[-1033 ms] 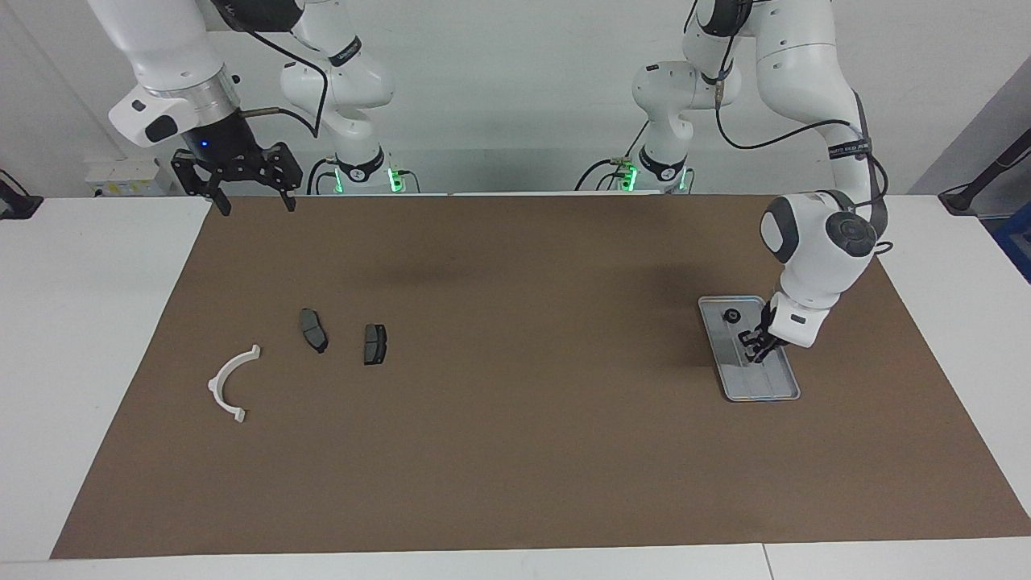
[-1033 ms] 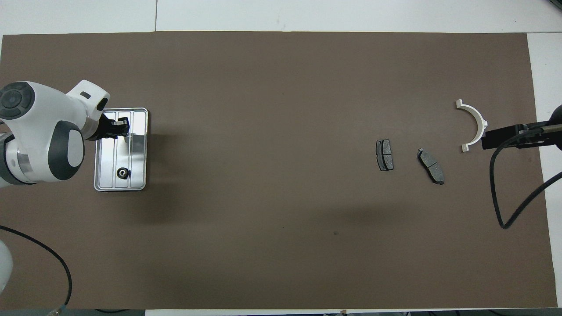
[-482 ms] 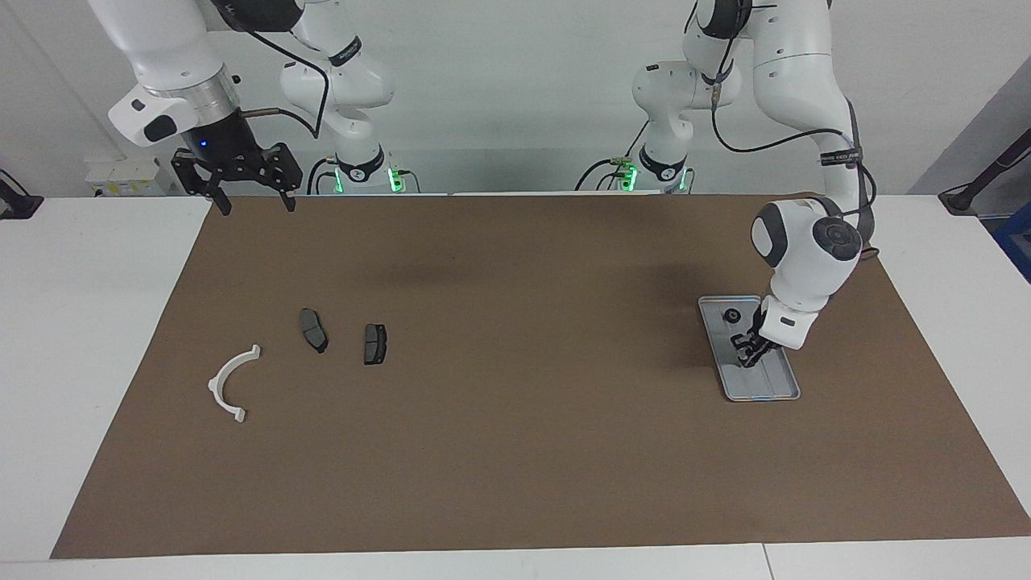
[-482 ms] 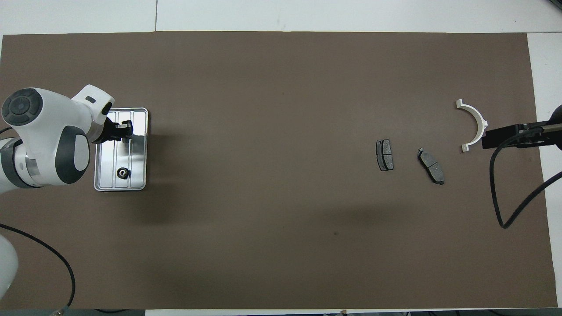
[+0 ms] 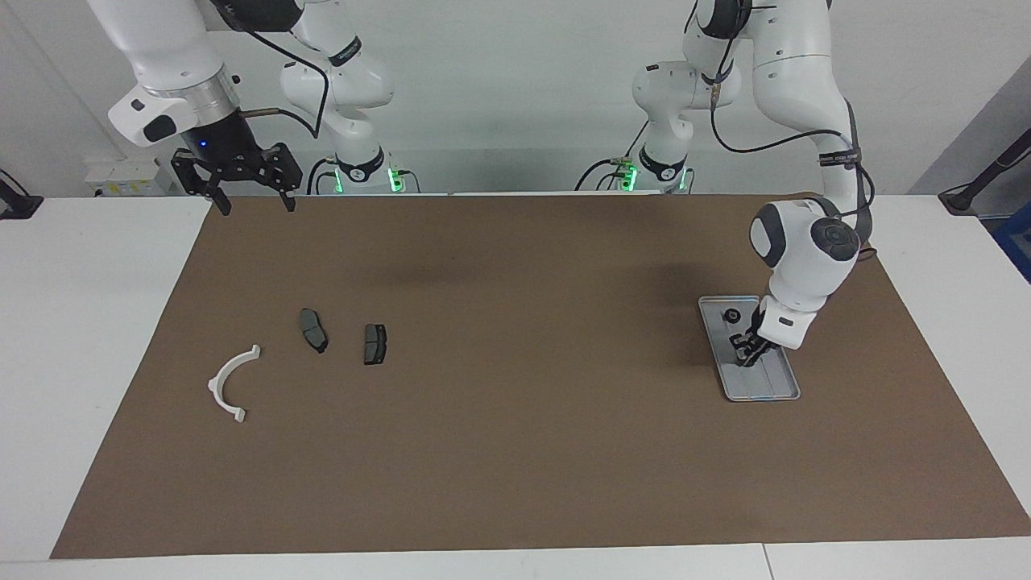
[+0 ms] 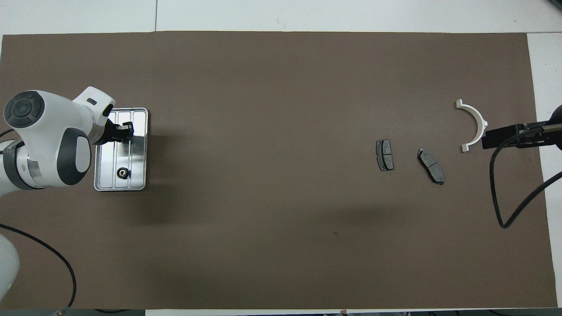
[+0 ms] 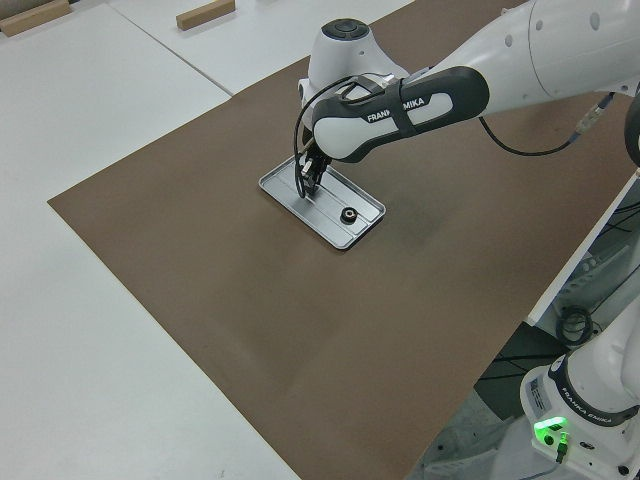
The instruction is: Pick bearing gear from pile to tray
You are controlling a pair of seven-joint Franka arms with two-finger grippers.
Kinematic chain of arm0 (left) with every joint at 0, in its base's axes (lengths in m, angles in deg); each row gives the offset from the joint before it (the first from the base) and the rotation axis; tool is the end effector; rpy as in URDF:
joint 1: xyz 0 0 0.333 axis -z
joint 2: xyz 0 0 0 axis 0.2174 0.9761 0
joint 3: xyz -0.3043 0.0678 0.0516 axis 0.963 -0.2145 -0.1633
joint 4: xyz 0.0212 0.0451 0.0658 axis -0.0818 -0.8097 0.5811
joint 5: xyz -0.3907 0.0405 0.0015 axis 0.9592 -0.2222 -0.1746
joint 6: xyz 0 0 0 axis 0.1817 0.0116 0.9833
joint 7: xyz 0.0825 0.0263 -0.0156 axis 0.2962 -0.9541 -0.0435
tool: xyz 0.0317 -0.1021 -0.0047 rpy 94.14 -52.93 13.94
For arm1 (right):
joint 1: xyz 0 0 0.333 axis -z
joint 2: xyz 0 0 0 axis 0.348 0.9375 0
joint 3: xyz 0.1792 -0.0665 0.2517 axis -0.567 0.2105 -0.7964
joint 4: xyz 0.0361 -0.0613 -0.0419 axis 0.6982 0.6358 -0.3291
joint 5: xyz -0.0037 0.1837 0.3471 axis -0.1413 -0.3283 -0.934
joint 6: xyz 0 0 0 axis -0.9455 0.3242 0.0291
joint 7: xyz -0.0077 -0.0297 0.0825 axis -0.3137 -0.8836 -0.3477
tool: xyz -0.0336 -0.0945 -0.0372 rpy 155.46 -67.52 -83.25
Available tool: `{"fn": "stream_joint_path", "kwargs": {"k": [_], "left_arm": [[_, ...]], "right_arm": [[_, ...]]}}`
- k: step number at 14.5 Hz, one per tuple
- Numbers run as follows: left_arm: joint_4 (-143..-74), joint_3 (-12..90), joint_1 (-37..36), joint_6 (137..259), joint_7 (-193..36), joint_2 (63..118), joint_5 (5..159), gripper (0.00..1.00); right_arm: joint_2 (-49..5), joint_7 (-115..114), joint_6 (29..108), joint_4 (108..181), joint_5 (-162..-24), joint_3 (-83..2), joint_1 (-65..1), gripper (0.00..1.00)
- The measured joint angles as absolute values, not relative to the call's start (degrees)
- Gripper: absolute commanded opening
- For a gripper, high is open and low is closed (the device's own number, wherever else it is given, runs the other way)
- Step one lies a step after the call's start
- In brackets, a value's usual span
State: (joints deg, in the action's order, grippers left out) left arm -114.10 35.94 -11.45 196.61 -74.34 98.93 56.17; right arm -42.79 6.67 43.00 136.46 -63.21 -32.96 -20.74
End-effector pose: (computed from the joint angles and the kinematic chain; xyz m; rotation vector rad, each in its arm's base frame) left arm 0.6084 -0.0101 0.3028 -3.1265 -0.2655 -0.0999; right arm 0.5267 0.0048 0.6349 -3.1266 -0.0454 -0.0512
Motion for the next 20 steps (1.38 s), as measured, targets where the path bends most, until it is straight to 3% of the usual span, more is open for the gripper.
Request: {"fn": "stream_joint_path", "kwargs": {"k": [6,8,9,10,11,16,20], "left_arm": [[-114.4,35.9,-11.5,196.8,-74.3,98.9,56.2,0.08],[-114.4,35.9,-11.5,196.8,-74.3,98.9,56.2,0.15],[-114.4,35.9,-11.5,196.8,-74.3,98.9,56.2,0.42],[-114.4,35.9,-11.5,196.8,-74.3,98.9,56.2,0.89],[-114.5,35.9,-11.5,196.9,-74.3,98.9,56.2,1.0],[-113.4,35.9,-11.8,194.9,-74.2,98.5,56.2,1.0],[-106.3,35.9,-12.0,176.9,-74.2,91.4,56.2,1.0]], "right_arm": [[-42.8,6.7,43.1,136.5,-63.2,-33.0,-20.7,1.0],[-42.8,6.7,43.1,136.5,-63.2,-33.0,-20.7,1.0],[-42.8,6.7,43.1,136.5,-63.2,-33.0,-20.8,1.0],[-42.8,6.7,43.1,136.5,-63.2,-33.0,-20.8,1.0],[-42.8,6.7,43.1,136.5,-63.2,-33.0,-20.8,1.0],[-42.8,6.7,43.1,136.5,-63.2,-33.0,-20.8,1.0],[-42.8,6.7,43.1,136.5,-63.2,-33.0,-20.7,1.0]]}}
